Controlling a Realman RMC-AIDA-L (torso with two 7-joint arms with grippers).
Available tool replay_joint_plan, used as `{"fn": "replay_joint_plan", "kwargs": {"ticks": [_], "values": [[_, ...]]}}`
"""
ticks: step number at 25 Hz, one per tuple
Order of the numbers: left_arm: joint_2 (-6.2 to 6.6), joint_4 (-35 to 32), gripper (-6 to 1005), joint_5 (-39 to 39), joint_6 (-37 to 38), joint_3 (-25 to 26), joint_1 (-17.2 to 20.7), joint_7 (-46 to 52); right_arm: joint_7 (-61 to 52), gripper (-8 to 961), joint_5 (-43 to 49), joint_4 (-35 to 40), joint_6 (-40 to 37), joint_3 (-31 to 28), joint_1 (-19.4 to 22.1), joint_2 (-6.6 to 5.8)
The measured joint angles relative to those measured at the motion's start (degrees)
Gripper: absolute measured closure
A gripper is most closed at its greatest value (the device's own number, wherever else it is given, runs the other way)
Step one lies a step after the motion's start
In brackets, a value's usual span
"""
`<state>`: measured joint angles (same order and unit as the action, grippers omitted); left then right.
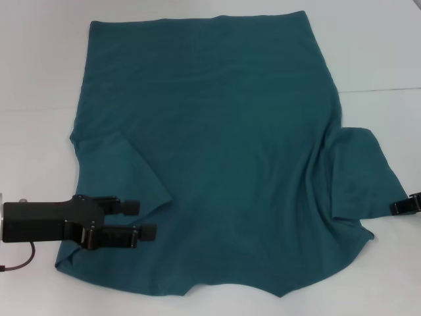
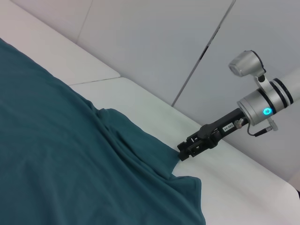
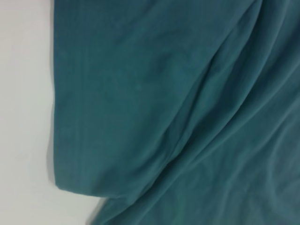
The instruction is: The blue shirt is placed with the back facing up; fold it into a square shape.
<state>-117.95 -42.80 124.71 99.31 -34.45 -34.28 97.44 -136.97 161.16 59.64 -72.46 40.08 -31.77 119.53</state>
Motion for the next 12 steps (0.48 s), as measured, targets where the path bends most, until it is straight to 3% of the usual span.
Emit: {"fn": "replay_joint_plan", "kwargs": {"ticks": [9, 12], "values": [[-0.04, 0.0, 159, 0.0, 0.2, 0.0, -0.1, 0.1, 0.3, 391, 0.0, -2.9, 1.6, 1.5, -0.6, -0.35], [-0.05, 0.0, 159, 0.0, 0.2, 0.0, -0.1, 0.2, 0.3, 502, 0.0, -3.4, 2.4, 1.9, -0.7, -0.31]]}}
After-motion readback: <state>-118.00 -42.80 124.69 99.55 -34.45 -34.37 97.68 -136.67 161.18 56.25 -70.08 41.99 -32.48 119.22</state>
